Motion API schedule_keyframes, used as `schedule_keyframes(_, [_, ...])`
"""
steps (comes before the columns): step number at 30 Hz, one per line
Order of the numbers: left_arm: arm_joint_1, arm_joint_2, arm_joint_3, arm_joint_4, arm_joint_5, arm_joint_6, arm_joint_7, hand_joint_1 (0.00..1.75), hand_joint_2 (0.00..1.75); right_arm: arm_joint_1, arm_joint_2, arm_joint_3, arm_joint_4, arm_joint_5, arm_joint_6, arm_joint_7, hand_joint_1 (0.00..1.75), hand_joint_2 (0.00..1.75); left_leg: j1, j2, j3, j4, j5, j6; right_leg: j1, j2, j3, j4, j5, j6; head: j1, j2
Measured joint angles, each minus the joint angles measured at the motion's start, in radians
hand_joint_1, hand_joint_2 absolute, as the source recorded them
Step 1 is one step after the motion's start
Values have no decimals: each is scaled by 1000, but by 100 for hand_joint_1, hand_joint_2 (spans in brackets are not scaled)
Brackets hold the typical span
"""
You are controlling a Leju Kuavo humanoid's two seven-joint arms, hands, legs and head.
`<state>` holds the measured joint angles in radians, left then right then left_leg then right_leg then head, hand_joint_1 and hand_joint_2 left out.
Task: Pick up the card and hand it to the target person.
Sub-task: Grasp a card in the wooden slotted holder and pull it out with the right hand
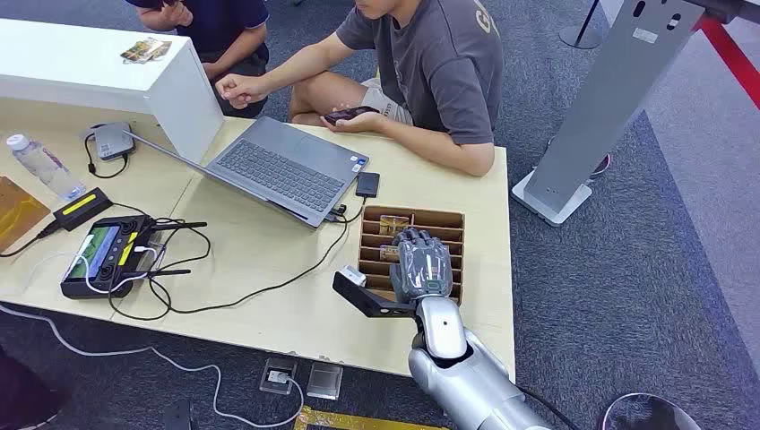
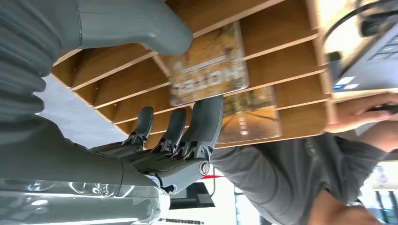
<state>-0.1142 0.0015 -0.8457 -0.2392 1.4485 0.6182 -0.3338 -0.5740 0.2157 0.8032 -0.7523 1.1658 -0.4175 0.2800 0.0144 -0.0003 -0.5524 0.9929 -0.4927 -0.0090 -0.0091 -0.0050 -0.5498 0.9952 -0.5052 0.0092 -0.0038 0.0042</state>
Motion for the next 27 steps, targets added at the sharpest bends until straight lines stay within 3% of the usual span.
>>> schedule_keyframes(7, [0,0,0,0,0,10,0,0,0,0,12,3,-1,-5,3,-8,86,175,0,0,0,0,0,0,0,0,0,0,0,0,1,0])
schedule_keyframes(18, [0,-3,0,0,0,31,4,0,0,-8,27,8,6,-20,5,-19,103,175,0,0,0,0,0,0,0,0,0,0,0,0,0,0])
schedule_keyframes(27, [0,-4,0,0,-2,34,13,0,0,-28,31,13,31,-26,4,-13,96,175,0,0,0,0,0,0,0,0,0,0,0,0,1,0])
